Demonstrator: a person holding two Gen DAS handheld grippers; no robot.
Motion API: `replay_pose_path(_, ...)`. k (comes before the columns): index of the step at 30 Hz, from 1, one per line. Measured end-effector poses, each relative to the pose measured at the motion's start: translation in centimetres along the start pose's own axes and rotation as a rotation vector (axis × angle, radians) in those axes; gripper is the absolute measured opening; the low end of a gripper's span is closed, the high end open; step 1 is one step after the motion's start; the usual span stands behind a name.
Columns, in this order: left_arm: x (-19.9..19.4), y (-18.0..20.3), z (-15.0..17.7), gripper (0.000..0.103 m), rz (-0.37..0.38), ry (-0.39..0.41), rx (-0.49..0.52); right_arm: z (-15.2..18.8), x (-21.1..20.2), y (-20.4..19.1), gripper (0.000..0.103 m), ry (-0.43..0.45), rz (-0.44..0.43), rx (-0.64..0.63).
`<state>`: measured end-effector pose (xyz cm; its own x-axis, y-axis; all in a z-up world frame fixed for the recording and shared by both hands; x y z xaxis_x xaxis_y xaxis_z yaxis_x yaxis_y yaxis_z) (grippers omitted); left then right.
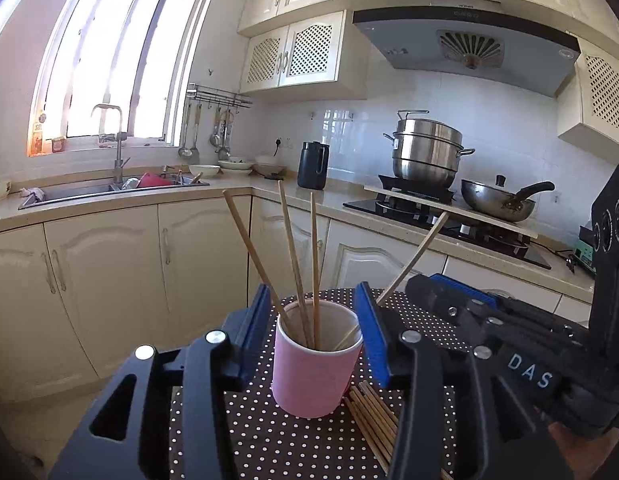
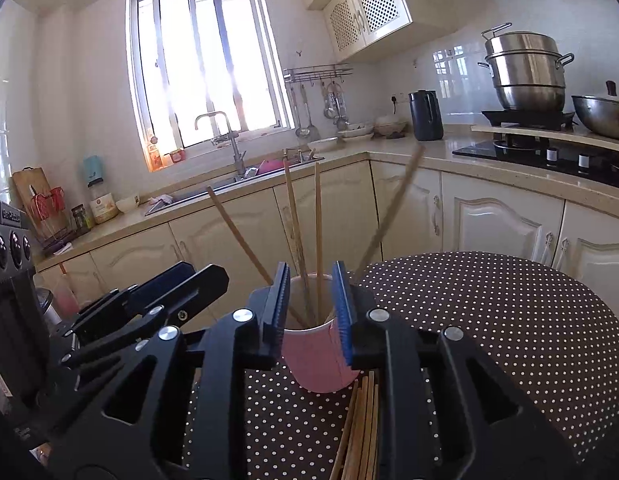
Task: Organize utensils
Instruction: 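Withdraw both open grippers from the cup back toward the chopstick pile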
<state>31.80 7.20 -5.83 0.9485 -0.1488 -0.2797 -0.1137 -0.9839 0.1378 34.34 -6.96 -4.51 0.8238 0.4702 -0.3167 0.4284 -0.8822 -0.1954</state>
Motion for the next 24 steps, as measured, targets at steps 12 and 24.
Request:
replay_pose_path(12, -3.3, 2.6, 0.7, 0.054, -0.015, -0.05, 0.025, 0.9, -5.0, 0.6, 0.023, -0.007, 0.038, -0.023)
replay_pose_path(24, 0.2, 4.5, 5.9, 0.059, 0.019, -0.412, -0.005, 4.7, -4.4, 4.4, 0.029, -0.247, 0.107, 0.014)
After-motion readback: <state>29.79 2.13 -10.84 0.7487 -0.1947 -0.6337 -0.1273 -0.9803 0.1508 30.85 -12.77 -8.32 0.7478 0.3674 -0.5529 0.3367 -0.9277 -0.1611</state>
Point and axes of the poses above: each gripper's, at about its wrist camera, not at the fingertips, and x roughly the way its jaws point, y to its right, z to its underside, the point moved 1 cm from there along x, roughly the way its jaws point, and after that the axes turned 6 degrees about z, right-handed, at the moved point
